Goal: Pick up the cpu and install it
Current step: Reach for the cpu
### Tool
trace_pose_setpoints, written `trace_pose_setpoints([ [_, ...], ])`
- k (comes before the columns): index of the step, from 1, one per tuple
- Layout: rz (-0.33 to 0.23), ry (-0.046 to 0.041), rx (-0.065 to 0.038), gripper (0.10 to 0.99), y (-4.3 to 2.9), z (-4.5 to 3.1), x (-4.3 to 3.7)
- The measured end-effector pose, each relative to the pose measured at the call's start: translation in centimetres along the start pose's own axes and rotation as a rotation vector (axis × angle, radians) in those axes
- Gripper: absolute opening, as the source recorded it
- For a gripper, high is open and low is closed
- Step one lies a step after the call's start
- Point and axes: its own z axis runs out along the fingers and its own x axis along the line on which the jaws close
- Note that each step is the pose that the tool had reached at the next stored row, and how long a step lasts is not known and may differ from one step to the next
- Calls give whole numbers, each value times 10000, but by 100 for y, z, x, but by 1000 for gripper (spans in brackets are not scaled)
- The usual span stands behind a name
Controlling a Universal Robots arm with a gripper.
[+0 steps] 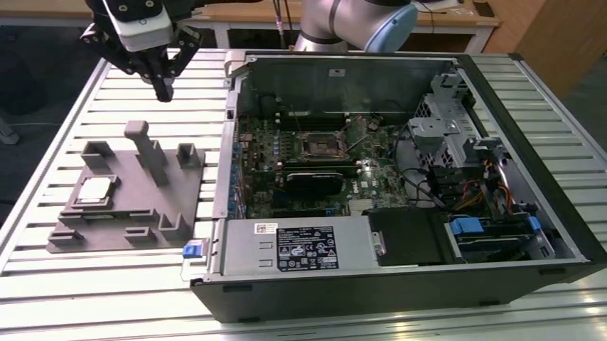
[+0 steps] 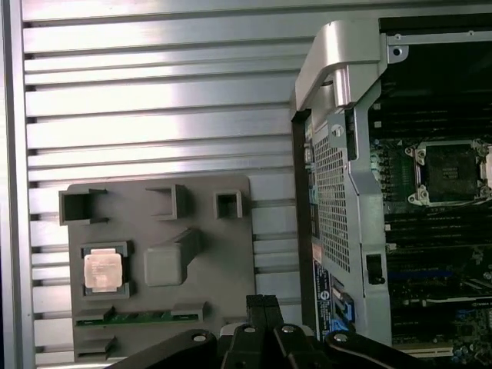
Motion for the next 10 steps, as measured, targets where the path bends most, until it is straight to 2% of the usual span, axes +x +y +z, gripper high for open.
trace_pose_setpoints([
  [10, 1, 22, 1, 106, -9, 10, 112],
])
